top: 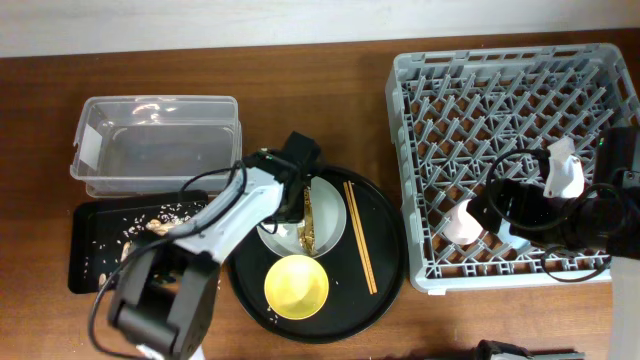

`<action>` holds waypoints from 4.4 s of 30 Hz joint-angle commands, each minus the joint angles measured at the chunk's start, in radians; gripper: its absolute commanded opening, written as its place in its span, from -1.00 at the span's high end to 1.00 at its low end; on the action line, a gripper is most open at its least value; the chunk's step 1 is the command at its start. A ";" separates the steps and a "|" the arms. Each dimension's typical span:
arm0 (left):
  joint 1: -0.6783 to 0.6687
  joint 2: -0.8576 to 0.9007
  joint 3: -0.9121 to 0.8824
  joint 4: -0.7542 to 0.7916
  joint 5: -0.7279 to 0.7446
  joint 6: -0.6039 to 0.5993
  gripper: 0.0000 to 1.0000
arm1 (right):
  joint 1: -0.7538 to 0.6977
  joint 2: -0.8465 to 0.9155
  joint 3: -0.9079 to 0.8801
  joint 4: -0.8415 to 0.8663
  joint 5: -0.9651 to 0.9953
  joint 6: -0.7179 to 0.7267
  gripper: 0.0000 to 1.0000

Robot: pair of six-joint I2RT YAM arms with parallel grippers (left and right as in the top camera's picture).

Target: Sort waste into correct bins and load items into the dishwasher rack

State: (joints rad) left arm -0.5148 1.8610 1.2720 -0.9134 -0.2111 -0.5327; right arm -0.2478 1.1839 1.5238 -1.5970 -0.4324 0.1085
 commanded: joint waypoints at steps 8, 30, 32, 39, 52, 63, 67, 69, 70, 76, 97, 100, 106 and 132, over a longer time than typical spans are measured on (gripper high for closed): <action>0.061 -0.009 0.308 -0.281 0.055 0.043 1.00 | 0.005 0.002 0.008 0.000 -0.002 -0.004 -0.97; 0.169 0.079 0.438 -0.253 0.242 0.175 -0.27 | 0.005 0.002 0.008 -0.020 -0.001 -0.004 -0.97; 0.072 0.104 0.382 -0.225 0.216 0.155 -0.18 | 0.005 0.002 0.008 -0.020 -0.001 -0.004 -0.97; -0.047 0.227 0.244 -0.133 0.190 0.047 0.16 | 0.005 0.002 0.008 -0.023 -0.001 -0.004 -0.97; 0.255 0.141 0.687 -0.420 -0.031 0.110 1.00 | 0.006 0.002 0.004 -0.047 -0.002 -0.053 -0.97; 0.485 0.218 0.735 -0.309 0.145 0.341 -0.98 | 0.281 0.002 -0.051 -0.025 -0.113 -0.232 -0.97; 0.477 0.094 0.794 -0.537 0.145 0.341 -0.85 | 0.451 0.002 -0.052 0.094 0.047 -0.072 -0.97; 0.459 -0.024 0.794 -0.603 0.145 0.340 -0.84 | 0.471 0.002 -0.052 0.123 0.134 0.031 -0.97; 0.449 -0.085 0.794 -0.628 0.145 0.340 -0.84 | 0.470 0.002 -0.052 0.133 0.152 0.066 -0.97; 0.359 -0.413 0.794 -0.737 0.195 0.287 -0.99 | 0.470 0.002 -0.052 0.196 0.160 0.092 -0.97; 0.335 -1.063 0.201 -0.159 0.249 0.489 -0.99 | 0.470 0.003 -0.052 0.199 0.160 0.092 -0.97; 0.334 -1.222 -0.186 0.173 0.340 0.501 -0.99 | 0.470 0.003 -0.052 0.199 0.160 0.092 -0.97; 0.334 -1.543 -0.827 0.586 0.380 0.500 -0.99 | 0.470 0.003 -0.052 0.199 0.160 0.092 -0.97; 0.359 -1.856 -1.263 0.852 0.399 0.500 -0.99 | 0.471 0.003 -0.052 0.320 0.037 0.118 -0.97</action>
State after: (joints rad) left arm -0.1604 0.0147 0.0166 -0.0635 0.1867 -0.0448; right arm 0.2169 1.1892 1.4712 -1.3148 -0.3168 0.2104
